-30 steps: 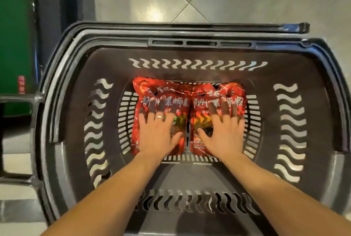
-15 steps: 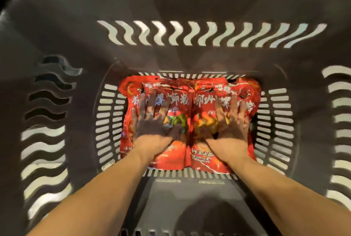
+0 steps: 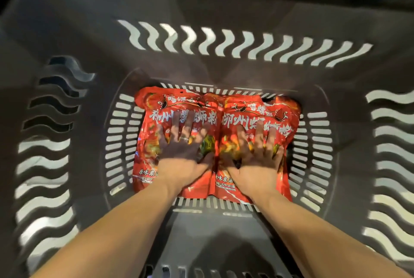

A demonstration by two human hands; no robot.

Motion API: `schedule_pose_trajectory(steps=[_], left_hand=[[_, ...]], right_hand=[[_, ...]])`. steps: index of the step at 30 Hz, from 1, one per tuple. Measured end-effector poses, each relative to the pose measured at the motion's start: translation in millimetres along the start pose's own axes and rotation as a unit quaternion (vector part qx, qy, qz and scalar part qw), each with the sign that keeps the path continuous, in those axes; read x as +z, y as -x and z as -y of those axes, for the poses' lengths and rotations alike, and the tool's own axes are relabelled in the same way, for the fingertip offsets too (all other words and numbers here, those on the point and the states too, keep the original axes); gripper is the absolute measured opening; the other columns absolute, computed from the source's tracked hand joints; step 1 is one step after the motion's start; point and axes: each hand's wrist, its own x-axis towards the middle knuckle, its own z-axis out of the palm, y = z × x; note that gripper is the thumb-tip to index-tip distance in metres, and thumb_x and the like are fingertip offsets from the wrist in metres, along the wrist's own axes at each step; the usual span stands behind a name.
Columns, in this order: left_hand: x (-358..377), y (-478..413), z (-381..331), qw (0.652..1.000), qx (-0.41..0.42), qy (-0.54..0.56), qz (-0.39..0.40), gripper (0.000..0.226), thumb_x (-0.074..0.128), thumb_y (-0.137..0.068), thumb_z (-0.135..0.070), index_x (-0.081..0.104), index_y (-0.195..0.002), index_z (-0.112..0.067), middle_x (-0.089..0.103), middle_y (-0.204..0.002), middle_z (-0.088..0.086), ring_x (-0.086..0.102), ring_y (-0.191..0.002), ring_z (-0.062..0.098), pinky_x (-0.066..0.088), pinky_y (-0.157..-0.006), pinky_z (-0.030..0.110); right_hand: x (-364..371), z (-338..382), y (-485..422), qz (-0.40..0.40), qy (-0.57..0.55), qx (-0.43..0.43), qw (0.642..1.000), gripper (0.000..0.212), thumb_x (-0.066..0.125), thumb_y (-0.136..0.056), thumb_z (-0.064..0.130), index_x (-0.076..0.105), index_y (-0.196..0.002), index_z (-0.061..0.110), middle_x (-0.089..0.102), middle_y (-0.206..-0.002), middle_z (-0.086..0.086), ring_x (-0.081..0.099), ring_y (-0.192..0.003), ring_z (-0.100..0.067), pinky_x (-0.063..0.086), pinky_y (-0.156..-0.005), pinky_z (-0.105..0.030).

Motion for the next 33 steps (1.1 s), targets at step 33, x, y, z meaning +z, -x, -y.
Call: schedule_pose_trajectory(steps=[33], left_hand=[[-721.3, 217.3, -71.7, 0.971, -0.145, -0.004, -0.189, 0.083, 0.030, -0.083, -0.074, 0.025, -0.157, -0.035, 0.010, -0.168, -0.001, 0.001, -0.155, 0.028, 0.002, -0.121, 0.058]], right_hand=[[-732.6, 168.1, 144.4, -0.129, 0.029, -0.230, 0.964, 0.083, 0.021, -0.084, 0.071, 0.019, -0.157, 0.031, 0.023, -0.164, -0.004, 0.023, -0.149, -0.032, 0.018, -0.116, -0.058]])
